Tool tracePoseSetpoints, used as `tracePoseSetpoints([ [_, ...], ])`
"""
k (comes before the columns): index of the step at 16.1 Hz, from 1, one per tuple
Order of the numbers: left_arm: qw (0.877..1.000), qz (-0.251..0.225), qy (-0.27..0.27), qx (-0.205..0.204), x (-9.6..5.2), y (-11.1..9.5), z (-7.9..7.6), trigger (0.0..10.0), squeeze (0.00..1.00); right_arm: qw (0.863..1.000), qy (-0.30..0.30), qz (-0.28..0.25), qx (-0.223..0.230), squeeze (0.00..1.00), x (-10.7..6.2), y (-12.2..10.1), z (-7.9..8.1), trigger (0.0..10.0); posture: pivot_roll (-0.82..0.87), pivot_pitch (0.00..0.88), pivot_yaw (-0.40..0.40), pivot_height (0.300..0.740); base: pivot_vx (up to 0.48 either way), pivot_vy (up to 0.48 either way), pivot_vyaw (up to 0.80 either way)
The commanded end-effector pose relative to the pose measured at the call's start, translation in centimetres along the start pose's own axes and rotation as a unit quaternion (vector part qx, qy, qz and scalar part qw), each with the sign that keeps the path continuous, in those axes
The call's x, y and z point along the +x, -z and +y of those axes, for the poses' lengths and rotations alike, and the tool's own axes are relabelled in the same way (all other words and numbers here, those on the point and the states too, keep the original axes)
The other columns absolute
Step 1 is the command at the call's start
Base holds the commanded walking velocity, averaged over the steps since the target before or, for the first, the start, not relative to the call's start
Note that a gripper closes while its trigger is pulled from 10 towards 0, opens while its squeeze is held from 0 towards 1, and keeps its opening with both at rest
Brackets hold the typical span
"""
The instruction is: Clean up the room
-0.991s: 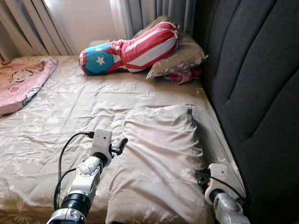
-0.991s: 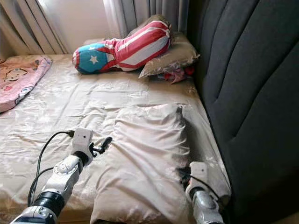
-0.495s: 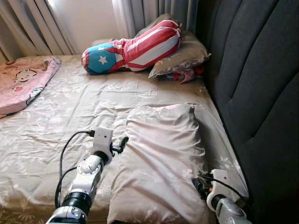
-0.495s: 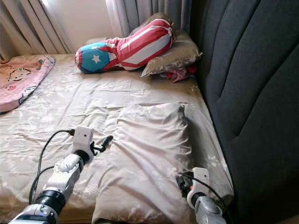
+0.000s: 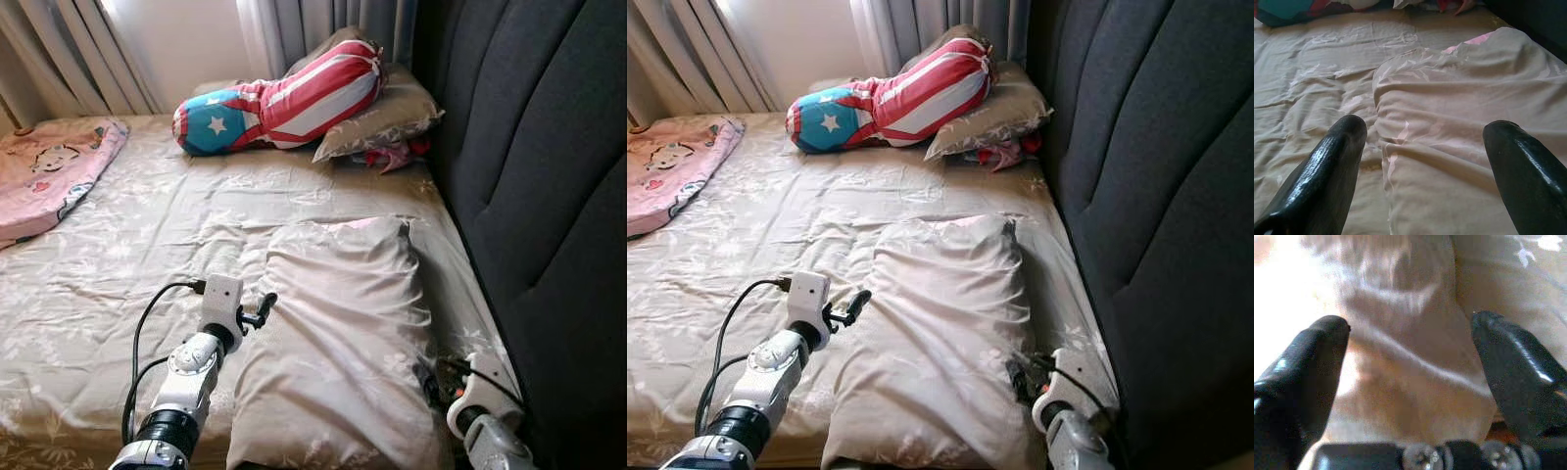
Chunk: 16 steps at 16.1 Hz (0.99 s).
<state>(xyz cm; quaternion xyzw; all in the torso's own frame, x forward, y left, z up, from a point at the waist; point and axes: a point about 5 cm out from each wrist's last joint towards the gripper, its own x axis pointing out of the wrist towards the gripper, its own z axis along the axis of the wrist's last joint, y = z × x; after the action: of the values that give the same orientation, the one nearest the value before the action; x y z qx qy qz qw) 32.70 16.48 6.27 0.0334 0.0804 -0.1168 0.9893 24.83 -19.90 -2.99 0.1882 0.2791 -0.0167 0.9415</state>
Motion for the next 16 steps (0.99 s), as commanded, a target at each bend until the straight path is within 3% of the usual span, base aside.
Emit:
tracePoseSetpoints([
  [1, 1.000, -0.008, -0.004, -0.009, 0.2, -0.4, 0.3, 10.0, 0.00, 1.000, -0.004, 0.000, 0.011, 1.00, -0.1, 0.1, 0.1, 10.0, -0.02, 0.020, 0.065, 0.657, 0.000, 0.000, 0.00],
  [3, 1.000, -0.007, -0.003, -0.010, 0.3, -0.5, 0.2, 10.0, 0.00, 0.999, -0.025, -0.003, 0.038, 1.00, -0.4, -0.1, 0.1, 10.0, -0.02, 0.017, 0.066, 0.657, 0.000, 0.000, 0.00],
  [9, 1.000, -0.008, -0.002, -0.012, 0.1, -0.5, 0.1, 10.0, 0.00, 0.996, -0.035, 0.080, -0.004, 1.00, -0.7, 2.3, 0.3, 10.0, -0.01, 0.031, 0.062, 0.657, 0.000, 0.000, 0.00],
  [10, 1.000, -0.009, -0.002, -0.011, 0.0, -0.4, 0.2, 10.0, 0.00, 0.996, -0.035, 0.085, -0.007, 0.88, -0.7, 2.5, 0.4, 10.0, 0.00, 0.038, 0.063, 0.657, 0.000, 0.000, 0.00],
  [11, 1.000, -0.008, -0.002, -0.010, -0.2, -0.2, 0.3, 10.0, 0.00, 0.996, -0.022, 0.088, -0.011, 0.00, -0.5, 2.5, 0.4, 10.0, 0.00, 0.045, 0.064, 0.657, 0.000, 0.000, 0.00],
  [16, 1.000, -0.005, 0.002, -0.008, -1.2, 0.3, 0.4, 10.0, 0.00, 0.993, -0.026, 0.112, -0.023, 0.00, -0.1, 3.3, 1.5, 10.0, 0.04, 0.084, 0.072, 0.657, 0.000, 0.000, 0.00],
])
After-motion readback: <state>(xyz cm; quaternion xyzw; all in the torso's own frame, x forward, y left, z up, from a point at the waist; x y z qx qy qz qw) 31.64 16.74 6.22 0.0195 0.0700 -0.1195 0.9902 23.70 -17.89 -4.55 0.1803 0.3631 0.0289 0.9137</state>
